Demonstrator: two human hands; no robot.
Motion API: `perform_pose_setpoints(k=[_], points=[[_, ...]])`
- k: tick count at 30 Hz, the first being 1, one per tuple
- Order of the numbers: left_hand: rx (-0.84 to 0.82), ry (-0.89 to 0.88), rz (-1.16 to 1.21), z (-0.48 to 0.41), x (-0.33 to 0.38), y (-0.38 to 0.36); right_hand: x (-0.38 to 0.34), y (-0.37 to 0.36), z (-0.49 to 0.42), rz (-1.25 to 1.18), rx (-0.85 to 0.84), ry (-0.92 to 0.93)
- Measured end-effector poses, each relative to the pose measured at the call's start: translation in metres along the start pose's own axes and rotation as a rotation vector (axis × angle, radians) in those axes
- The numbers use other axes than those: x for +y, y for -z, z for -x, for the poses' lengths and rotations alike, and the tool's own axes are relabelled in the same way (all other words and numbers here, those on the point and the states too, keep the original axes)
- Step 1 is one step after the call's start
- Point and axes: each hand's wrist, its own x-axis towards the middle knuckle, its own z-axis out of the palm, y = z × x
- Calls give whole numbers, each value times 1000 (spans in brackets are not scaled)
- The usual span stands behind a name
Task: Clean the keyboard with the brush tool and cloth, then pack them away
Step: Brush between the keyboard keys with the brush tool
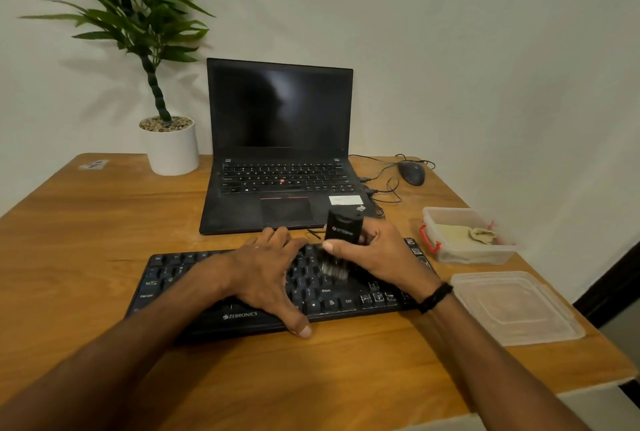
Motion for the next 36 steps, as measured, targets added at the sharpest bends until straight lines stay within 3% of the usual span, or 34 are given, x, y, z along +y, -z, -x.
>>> perform_pose_setpoints(k=[2,5,6,9,10,13,14,18,19,22,24,26,27,28,31,32,33,35,36], points=[[22,-7,4,1,-2,-1,-3,0,-5,62,111,9],[41,-12,12,2,-2,-4,-2,1,-1,-142,-137,-56],[46,-15,16,3,-2,-5,-3,-2,1,-130,-140,-46],[53,-20,28,3,-1,-3,-6,-3,-3,81,127,16],[55,-19,29,3,-1,-2,-7,-2,-4,79,130,23],[59,-21,27,2,-1,-3,-9,-2,0,-152,-173,-15],[59,-24,26,2,0,-4,-11,-5,2,-149,-192,0],[75,-28,40,4,-1,-1,-9,-9,-7,76,162,64],[77,-26,42,3,-1,-2,-8,-8,-7,21,107,47],[74,-29,42,3,-1,-4,-8,-11,1,-206,-264,-18],[74,-32,38,4,0,-3,-9,-19,-1,-121,-160,24],[75,-29,49,5,0,0,-12,-19,-8,72,132,61],[78,-25,55,4,0,1,-14,-18,-10,104,202,89],[77,-23,60,4,0,2,-13,-16,-9,53,169,91],[84,-42,88,4,0,-2,-17,-22,3,-222,-202,1],[86,-44,98,4,-1,-3,-17,-28,3,-176,-205,32],[84,-41,104,5,-2,-3,-19,-31,-1,-118,-143,53],[76,-22,100,5,-3,0,-25,-30,-10,90,137,67],[75,-13,101,5,-3,2,-23,-28,-14,120,183,71]])
